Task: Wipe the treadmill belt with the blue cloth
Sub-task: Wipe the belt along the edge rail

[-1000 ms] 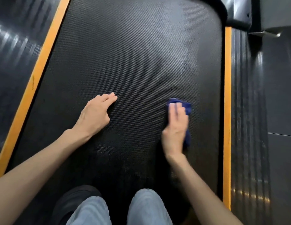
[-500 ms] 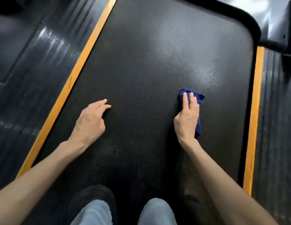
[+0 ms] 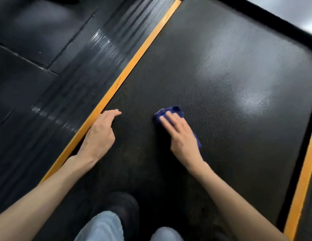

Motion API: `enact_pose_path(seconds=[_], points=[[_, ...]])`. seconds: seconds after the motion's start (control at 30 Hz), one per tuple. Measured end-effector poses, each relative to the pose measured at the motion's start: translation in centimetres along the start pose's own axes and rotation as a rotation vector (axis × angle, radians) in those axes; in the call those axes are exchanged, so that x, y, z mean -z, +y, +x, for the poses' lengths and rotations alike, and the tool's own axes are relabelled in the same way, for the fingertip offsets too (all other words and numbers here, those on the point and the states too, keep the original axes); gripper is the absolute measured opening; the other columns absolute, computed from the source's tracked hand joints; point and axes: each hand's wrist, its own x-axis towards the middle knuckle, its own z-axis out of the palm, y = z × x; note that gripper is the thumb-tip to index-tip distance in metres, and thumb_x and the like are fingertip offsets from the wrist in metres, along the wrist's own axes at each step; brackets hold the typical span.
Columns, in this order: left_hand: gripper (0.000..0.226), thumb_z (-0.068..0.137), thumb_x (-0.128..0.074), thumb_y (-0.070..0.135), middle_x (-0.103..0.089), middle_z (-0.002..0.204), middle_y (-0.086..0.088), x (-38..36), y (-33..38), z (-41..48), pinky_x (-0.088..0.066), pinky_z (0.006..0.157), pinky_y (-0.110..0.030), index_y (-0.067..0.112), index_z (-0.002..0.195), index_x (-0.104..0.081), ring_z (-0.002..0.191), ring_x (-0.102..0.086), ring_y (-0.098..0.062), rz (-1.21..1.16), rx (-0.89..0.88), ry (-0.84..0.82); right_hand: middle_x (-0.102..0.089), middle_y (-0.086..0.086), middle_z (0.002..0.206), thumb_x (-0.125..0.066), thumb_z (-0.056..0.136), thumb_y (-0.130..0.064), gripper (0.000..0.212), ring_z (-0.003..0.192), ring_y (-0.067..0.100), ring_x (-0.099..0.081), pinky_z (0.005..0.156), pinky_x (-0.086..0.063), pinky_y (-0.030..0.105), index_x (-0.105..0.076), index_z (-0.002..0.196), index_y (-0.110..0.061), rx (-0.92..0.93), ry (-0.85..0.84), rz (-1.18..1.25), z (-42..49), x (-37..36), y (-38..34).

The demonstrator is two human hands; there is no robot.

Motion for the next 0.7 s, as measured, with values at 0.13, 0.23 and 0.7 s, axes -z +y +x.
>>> enact_pose_path(seconds=[0.13, 0.23, 0.7], points=[[0.054, 0.081, -0.038, -0.014, -0.051, 0.132, -0.002, 0.3, -0.9, -1.8, -0.035, 0.109, -0.033, 0.012, 0.127, -0.051, 0.124, -0.046, -0.016, -0.008, -0.052, -0.066, -0.034, 0.018, 0.147, -0.037, 0.072, 0.004, 0.067, 0.136, 0.034, -0.029, 0.113, -0.023, 0.051, -0.040, 0.139, -0.004, -0.501, 0.187, 0.016, 0.3, 0.6, 0.8], [0.051, 0.084, -0.041, -0.008, -0.049, 0.134, 0.000, 0.7, -0.7, -1.5, -0.038, 0.107, -0.037, 0.015, 0.129, -0.048, 0.123, -0.047, -0.015, 0.013, -0.046, -0.101, -0.021, 0.015, 0.154, -0.040, 0.074, -0.003, 0.073, 0.144, 0.027, -0.014, 0.117, -0.012, 0.046, -0.026, 0.146, -0.005, -0.329, 0.026, 0.151, 1.0, -1.9, -6.1], [0.069, 0.091, -0.026, 0.051, -0.027, 0.150, -0.019, -8.4, 7.9, -2.1, -0.028, 0.108, -0.054, 0.006, 0.143, -0.032, 0.135, -0.026, -0.041, 0.477, -0.095, -0.132, -0.032, 0.005, 0.151, -0.032, 0.092, -0.012, 0.050, 0.141, 0.021, -0.027, 0.117, -0.015, 0.036, -0.036, 0.142, -0.011, -0.199, 0.018, 0.008, 0.6, 1.2, 4.6]])
